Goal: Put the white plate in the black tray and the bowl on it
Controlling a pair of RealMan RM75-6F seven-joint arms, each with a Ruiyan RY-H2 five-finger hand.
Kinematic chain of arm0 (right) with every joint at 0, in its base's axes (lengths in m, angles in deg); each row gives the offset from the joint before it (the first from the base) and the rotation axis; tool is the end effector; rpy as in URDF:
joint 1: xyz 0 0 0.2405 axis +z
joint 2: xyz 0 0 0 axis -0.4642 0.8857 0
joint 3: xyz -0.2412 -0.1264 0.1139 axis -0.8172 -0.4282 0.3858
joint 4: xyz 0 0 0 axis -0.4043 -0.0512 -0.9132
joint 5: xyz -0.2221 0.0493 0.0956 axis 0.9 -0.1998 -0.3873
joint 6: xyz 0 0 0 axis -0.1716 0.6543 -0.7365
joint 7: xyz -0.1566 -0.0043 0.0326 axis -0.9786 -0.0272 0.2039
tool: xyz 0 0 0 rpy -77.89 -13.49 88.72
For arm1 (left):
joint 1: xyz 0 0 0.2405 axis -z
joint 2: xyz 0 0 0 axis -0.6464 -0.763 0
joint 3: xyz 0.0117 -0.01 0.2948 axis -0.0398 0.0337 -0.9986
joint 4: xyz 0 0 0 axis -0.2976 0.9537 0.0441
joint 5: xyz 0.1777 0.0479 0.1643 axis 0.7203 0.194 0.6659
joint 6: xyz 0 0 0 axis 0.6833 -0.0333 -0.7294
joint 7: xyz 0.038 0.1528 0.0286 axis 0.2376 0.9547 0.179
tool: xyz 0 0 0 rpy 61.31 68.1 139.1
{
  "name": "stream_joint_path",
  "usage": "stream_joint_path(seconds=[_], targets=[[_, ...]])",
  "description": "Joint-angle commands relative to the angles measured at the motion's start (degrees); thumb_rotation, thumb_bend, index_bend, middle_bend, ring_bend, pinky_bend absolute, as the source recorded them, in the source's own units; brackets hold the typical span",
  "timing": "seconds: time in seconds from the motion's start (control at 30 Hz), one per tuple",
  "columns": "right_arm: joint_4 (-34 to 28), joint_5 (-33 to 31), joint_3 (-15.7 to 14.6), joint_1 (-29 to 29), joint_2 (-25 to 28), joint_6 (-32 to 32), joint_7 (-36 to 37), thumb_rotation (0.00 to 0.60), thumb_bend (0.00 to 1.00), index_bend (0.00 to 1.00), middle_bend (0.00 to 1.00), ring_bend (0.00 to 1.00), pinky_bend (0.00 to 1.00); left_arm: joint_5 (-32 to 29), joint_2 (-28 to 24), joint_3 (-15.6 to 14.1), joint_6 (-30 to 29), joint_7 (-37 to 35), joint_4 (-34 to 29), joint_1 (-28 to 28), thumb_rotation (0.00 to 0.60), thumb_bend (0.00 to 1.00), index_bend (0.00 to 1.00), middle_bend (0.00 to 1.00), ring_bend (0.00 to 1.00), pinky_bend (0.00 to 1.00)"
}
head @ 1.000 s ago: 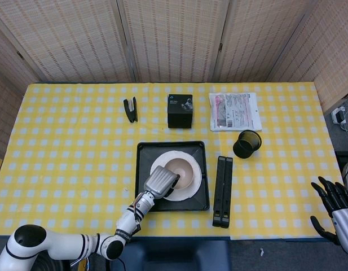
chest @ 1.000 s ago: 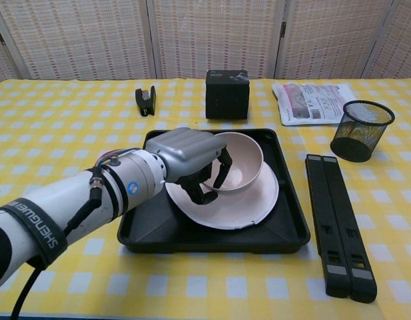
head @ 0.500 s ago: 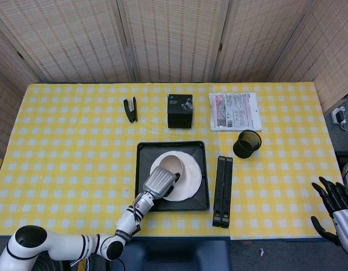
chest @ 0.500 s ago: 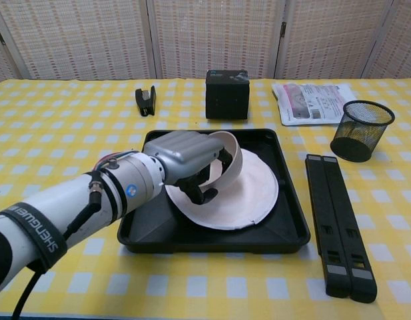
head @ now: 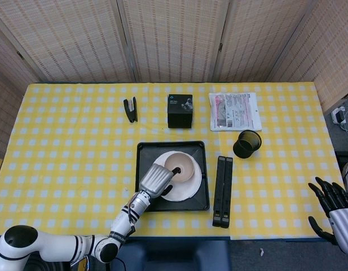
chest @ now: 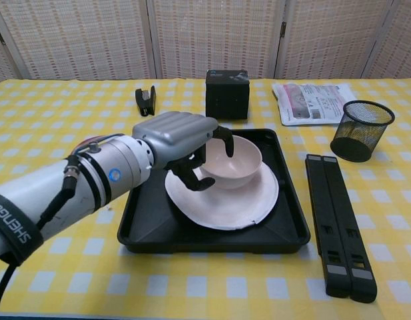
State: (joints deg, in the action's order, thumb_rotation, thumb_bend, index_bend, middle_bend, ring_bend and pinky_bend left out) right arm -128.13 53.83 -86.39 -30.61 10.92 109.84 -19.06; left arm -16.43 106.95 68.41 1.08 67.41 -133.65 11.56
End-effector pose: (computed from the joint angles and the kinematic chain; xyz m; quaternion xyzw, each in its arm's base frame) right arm -0.3672 -0.1197 0.1786 0.6334 -0.3925 0.3828 0.5460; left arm -0.0490 0.3474 -0.1373 -0.7901 -0.3005 -0.3898 0.3655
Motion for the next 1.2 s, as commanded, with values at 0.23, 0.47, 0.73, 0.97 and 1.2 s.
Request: stream_joint_path(seconds=[0.23, 0.47, 0.73, 0.97, 1.2], targets=[[0.0, 0.6, -0.2, 0.1, -0.3, -0.1, -0.8, 0.600, 0.43, 0.00, 0.00, 0.00, 0.00, 7.9, -8.2, -1.8, -8.5, -4.2, -6.6, -5.6, 0.600, 0.40, 0.32, 1.00, 1.00, 1.00], [-0.5, 1.9, -0.3, 0.9, -1.0, -0.9, -2.1, 0.600, 0.43, 0.00, 0.00, 0.00, 0.00, 15.0, -19.2, -6.7, -19.0, -15.0, -8.2, -16.3, 0.600, 0.40, 0.26, 0.79, 0.66, 0.75], [0.9, 2.4, 1.8, 2.3, -5.1, -0.2, -3.9, 0.600, 0.43, 0.00, 0.00, 0.00, 0.00, 22.2, -28.7, -14.0, -32.2, -23.4, -6.9, -29.9, 0.600, 0.40, 0.13, 0.18, 0.06, 0.09], [1.0, -0.3, 3.0, 3.3, -6.6, -2.4, -6.1, 0.600, 0.43, 0.00, 0.00, 0.00, 0.00, 27.4, -31.5, -19.4, -42.6, -33.4, -1.7, -41.9, 0.600, 0.39, 0.11, 0.06, 0.00, 0.00], [0.1, -1.5, 2.7, 4.4, -6.9, -5.5, -8.5, 0.600, 0.43, 0.00, 0.00, 0.00, 0.00, 27.9, -33.4, -20.6, -39.7, -33.5, -1.5, -44.8, 0.600, 0.39, 0.12, 0.04, 0.00, 0.00]])
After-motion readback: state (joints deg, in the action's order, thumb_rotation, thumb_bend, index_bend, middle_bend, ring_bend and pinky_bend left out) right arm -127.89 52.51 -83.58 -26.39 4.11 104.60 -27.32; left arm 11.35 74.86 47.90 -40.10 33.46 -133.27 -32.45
